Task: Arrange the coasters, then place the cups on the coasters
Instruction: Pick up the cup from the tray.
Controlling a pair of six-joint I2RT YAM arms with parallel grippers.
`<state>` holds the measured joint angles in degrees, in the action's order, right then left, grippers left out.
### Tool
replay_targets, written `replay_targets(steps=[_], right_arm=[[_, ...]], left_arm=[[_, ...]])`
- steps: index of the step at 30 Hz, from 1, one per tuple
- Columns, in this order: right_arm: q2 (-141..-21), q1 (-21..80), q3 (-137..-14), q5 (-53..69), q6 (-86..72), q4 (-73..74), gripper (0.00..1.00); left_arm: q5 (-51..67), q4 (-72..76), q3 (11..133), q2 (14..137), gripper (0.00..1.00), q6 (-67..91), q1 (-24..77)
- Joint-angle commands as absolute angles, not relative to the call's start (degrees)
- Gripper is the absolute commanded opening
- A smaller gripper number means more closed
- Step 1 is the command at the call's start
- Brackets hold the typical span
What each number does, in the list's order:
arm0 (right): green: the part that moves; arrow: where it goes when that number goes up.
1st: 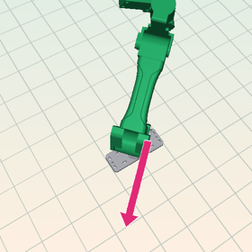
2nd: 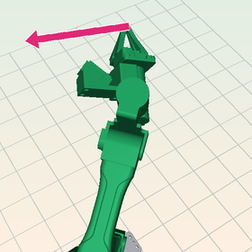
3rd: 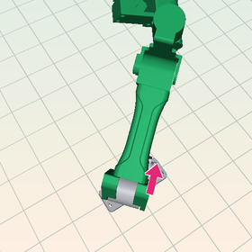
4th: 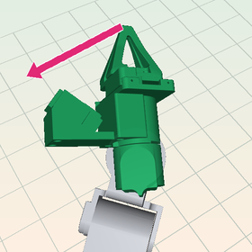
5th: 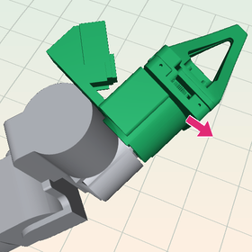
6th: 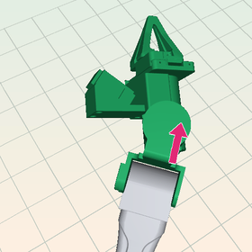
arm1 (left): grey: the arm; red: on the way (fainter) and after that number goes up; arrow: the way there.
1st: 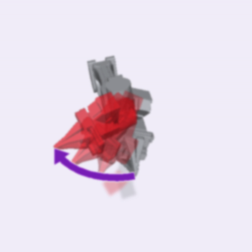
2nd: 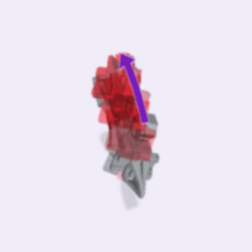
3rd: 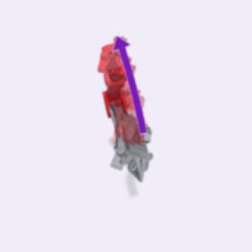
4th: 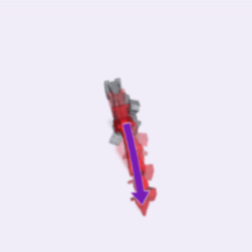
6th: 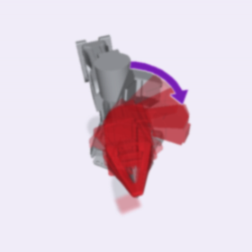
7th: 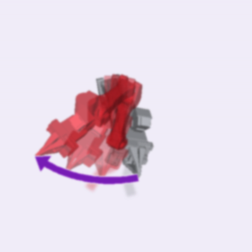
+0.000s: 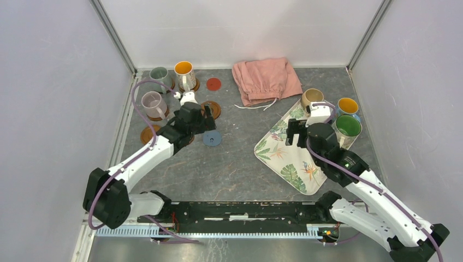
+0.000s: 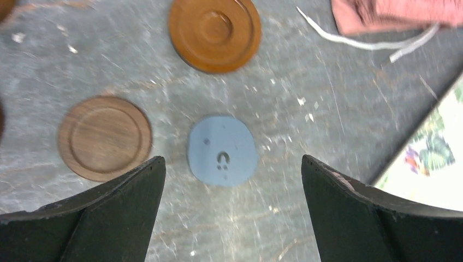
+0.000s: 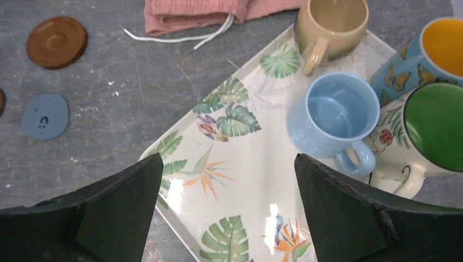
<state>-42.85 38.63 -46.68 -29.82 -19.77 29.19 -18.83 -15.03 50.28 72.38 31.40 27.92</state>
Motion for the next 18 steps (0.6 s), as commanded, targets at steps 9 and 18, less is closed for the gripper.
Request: replay_targets(steps=[9, 18], right_arm=[[-45.42, 38.77, -45.68, -36.80, -34.95, 43.26, 0.98], [-42.44, 38.05, -42.04, -37.63, -50.80, 55.03, 0.98]], left_arm=[[-9.76, -14.64, 45.81, 66.89, 1.00, 29.07, 39.36], [-7.23, -13.77, 46.89, 64.07, 1.00, 26.89, 39.38]])
